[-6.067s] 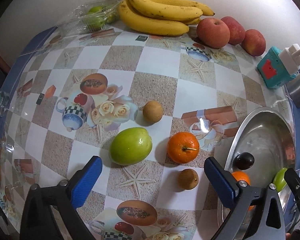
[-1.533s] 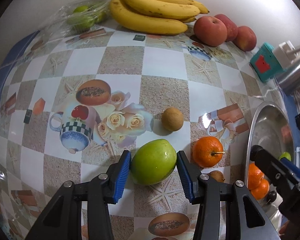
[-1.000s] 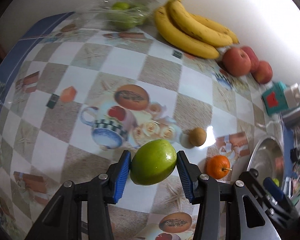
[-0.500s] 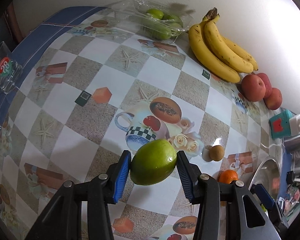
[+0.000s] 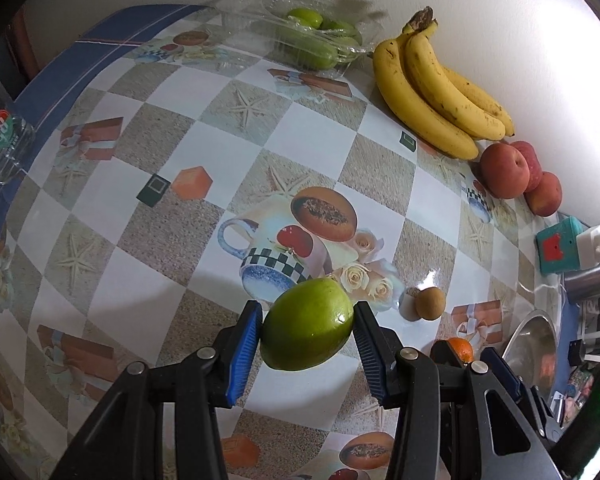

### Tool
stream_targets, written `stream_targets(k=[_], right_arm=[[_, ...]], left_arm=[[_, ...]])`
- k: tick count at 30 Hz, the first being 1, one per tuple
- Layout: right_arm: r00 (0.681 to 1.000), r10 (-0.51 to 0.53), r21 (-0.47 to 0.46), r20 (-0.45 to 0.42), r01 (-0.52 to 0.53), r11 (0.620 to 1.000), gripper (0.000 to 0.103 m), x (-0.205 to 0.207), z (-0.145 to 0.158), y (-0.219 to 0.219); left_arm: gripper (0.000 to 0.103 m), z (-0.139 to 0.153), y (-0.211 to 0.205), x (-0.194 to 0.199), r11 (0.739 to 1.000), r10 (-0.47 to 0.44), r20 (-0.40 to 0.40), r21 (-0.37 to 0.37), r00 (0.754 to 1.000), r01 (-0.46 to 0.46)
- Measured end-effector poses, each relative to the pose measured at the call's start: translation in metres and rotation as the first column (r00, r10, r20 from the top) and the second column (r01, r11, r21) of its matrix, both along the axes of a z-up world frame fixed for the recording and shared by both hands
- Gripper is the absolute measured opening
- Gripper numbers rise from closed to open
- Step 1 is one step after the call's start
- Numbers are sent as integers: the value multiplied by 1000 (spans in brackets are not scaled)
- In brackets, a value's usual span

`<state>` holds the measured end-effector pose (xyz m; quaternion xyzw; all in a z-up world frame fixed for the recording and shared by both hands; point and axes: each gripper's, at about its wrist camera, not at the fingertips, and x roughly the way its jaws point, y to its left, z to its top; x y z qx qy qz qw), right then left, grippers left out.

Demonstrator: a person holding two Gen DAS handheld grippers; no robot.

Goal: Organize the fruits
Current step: 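Close the right tool on the mandarin while the left tool holds the green apple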

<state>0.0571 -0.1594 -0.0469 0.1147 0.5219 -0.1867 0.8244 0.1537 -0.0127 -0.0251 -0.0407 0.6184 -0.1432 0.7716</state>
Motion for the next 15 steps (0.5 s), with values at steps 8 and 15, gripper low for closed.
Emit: stream_targets(k=[8, 15], right_arm=[[999, -22, -8, -24, 22, 1000, 51, -1, -11, -6], [1000, -12, 6, -12, 12, 1000, 39, 0, -11, -3]], left_arm=[[50, -4, -1, 1, 1000, 5, -7, 5, 1000, -5], [50, -5, -1, 1, 1000, 3, -7, 9, 1000, -3]])
